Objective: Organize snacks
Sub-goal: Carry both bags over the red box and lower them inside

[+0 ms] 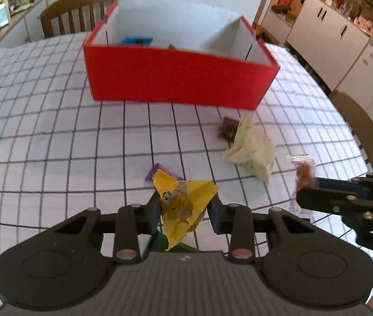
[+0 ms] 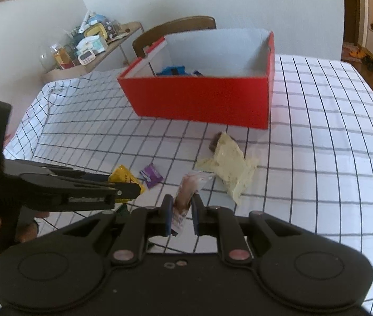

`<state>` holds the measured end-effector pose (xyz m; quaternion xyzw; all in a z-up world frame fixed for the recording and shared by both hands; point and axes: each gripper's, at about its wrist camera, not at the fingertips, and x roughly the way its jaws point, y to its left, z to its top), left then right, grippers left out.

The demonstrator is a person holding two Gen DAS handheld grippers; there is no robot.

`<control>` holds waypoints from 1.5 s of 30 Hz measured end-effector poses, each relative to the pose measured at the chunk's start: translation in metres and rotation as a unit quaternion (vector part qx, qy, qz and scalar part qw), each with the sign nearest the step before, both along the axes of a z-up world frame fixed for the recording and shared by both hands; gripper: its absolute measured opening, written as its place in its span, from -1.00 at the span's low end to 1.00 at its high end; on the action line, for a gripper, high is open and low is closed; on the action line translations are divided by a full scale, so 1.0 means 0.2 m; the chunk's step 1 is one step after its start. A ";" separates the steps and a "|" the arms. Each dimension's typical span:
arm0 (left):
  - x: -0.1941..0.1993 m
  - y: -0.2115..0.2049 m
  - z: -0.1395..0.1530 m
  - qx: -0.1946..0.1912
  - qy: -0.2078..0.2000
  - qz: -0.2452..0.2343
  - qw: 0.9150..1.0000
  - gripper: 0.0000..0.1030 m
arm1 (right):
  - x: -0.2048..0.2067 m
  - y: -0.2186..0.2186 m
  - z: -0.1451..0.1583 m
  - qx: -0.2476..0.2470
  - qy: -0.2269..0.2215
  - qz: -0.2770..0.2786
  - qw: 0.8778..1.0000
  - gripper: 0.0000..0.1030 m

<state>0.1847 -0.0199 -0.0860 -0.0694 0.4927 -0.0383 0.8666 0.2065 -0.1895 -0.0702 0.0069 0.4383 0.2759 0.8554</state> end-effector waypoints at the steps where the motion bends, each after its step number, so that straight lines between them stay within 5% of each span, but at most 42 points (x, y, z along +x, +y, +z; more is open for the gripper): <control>1: 0.00 0.00 0.03 0.003 -0.003 0.002 1.000 -0.30 | 0.01 0.01 0.02 0.000 -0.005 0.003 1.000 -0.74; 12: 0.14 0.04 0.36 0.028 -0.054 0.009 0.998 -0.30 | 0.19 0.05 0.24 0.017 -0.047 0.007 0.999 -0.74; 22: 0.46 0.06 0.55 0.072 -0.090 0.008 0.993 -0.30 | 0.50 0.12 0.38 0.021 -0.074 -0.004 0.997 -0.74; 35: 0.89 0.12 0.44 0.102 -0.066 0.017 0.992 -0.30 | 0.90 0.26 0.29 0.001 -0.055 -0.020 0.998 -0.74; 45: 1.10 0.14 0.22 0.105 -0.010 0.019 0.994 -0.30 | 1.14 0.26 0.04 0.009 0.034 -0.052 0.998 -0.74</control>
